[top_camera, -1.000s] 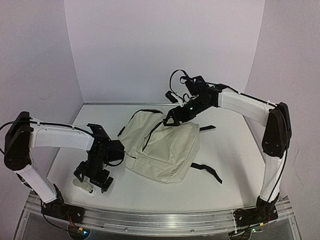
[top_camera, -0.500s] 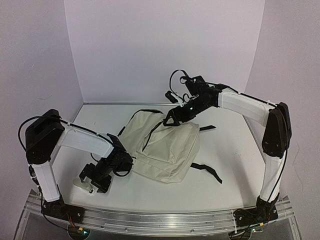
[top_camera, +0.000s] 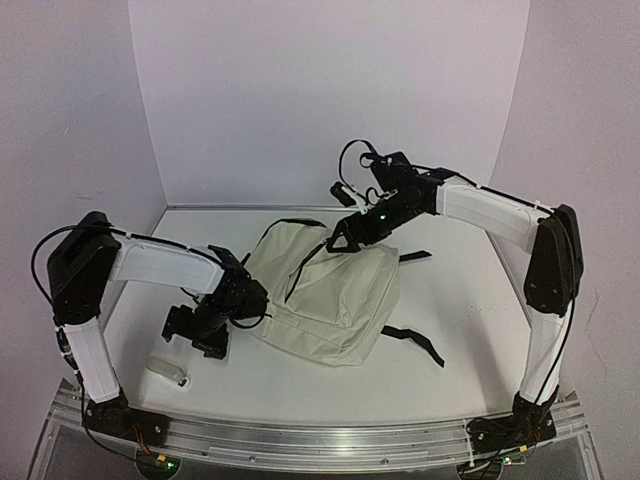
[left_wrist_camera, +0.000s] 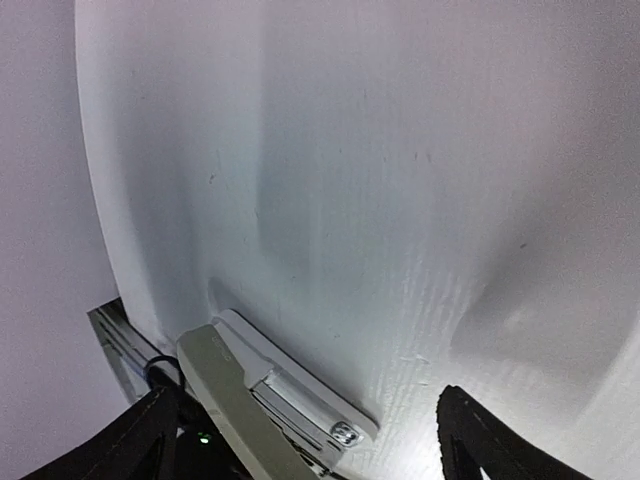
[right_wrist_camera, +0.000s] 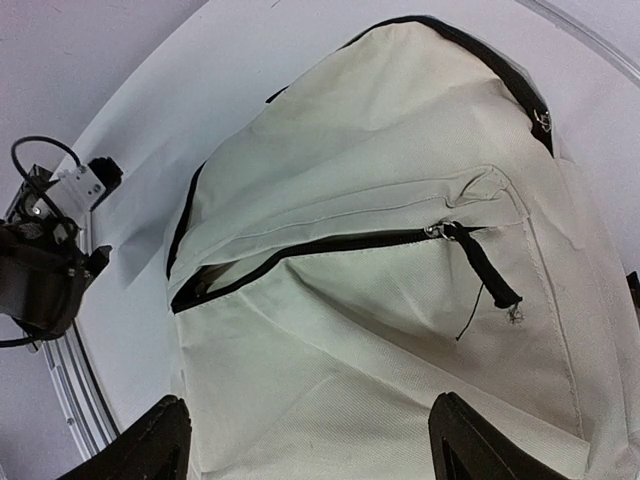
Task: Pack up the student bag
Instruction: Pick up the stationery from the center of the board.
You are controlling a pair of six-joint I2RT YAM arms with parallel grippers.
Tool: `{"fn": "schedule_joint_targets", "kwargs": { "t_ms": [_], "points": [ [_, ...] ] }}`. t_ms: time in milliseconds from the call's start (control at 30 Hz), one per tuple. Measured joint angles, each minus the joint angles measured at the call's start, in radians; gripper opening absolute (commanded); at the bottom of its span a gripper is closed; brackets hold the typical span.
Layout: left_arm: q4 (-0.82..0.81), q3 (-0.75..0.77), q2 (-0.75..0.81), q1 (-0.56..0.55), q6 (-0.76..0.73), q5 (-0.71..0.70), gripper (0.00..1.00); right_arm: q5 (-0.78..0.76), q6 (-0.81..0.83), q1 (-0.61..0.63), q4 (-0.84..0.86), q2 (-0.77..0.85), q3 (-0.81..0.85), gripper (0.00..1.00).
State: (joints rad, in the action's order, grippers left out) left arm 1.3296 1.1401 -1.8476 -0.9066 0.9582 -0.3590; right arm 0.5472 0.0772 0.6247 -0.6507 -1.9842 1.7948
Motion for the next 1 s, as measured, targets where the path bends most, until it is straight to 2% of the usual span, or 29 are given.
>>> {"fn": "schedule_joint_targets", "kwargs": {
  "t_ms": [100, 200, 367, 433, 500, 667, 833, 1000],
  "points": [
    [-0.014, 0.010, 0.146, 0.000, 0.074, -0.014, 1.00, 0.000, 0.000, 0.000, 0.000, 0.000, -0.008, 0.82],
    [-0.025, -0.023, 0.360, 0.001, 0.180, -0.013, 1.00, 0.000, 0.000, 0.000, -0.002, 0.000, -0.014, 0.82],
    [-0.054, -0.199, 0.708, 0.006, 0.377, 0.009, 1.00, 0.000, -0.003, 0.000, -0.001, 0.000, -0.014, 0.82],
    [-0.068, -0.263, 0.777, 0.007, 0.452, 0.024, 1.00, 0.000, -0.003, 0.000, -0.001, 0.000, -0.014, 0.82],
    [-0.084, -0.317, 0.808, 0.007, 0.534, 0.040, 1.00, 0.000, -0.004, 0.000, -0.001, 0.000, -0.014, 0.82],
    [-0.091, -0.365, 0.771, 0.006, 0.731, 0.050, 1.00, 0.000, -0.007, 0.000, -0.001, 0.000, -0.014, 0.82],
    [-0.127, -0.386, 0.720, 0.005, 0.849, 0.052, 1.00, 0.000, -0.007, 0.000, -0.001, 0.000, -0.014, 0.82],
    [-0.235, -0.479, 0.708, 0.005, 0.929, 0.061, 0.98, 0.000, -0.007, 0.000, -0.001, 0.000, -0.014, 0.82]
  ]
}}
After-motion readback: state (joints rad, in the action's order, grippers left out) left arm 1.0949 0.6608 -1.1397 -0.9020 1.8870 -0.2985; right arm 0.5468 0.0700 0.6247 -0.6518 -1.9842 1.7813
